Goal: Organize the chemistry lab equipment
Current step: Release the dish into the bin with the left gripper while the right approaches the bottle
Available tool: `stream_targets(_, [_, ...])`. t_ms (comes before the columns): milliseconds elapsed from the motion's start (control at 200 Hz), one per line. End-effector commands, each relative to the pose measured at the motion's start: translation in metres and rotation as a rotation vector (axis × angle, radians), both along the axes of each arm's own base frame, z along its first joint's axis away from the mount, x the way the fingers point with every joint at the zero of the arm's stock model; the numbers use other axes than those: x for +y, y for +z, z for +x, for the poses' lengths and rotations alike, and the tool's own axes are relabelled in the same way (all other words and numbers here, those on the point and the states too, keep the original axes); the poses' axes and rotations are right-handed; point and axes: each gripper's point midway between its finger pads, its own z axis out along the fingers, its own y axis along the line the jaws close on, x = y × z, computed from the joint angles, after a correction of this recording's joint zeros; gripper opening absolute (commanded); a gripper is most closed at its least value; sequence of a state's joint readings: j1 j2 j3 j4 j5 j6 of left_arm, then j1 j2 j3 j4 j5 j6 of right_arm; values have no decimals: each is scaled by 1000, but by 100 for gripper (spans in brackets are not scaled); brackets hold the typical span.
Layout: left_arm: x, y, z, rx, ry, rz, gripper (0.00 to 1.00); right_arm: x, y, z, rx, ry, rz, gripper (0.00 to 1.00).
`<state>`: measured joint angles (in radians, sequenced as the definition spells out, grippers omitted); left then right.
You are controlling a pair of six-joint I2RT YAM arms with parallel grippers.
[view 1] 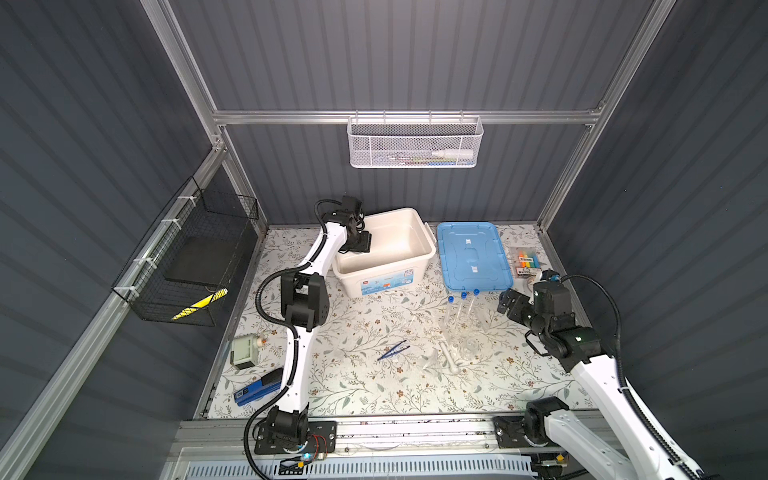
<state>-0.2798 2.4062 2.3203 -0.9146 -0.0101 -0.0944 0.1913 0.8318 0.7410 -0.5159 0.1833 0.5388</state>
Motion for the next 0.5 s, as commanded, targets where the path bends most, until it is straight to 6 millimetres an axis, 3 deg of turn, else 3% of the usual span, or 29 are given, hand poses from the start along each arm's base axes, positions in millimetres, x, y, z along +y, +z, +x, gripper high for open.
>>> stream_targets(0, [2, -13, -21, 78, -29, -8, 51, 1, 15, 8, -42, -5, 13, 97])
stream_targets(320, [0, 13, -17, -10, -62, -22, 50, 2, 13, 13, -40, -3, 15, 97])
stream_targets(495, [4, 7, -28, 25, -65, -10, 50, 1, 12, 11, -40, -10, 14, 97])
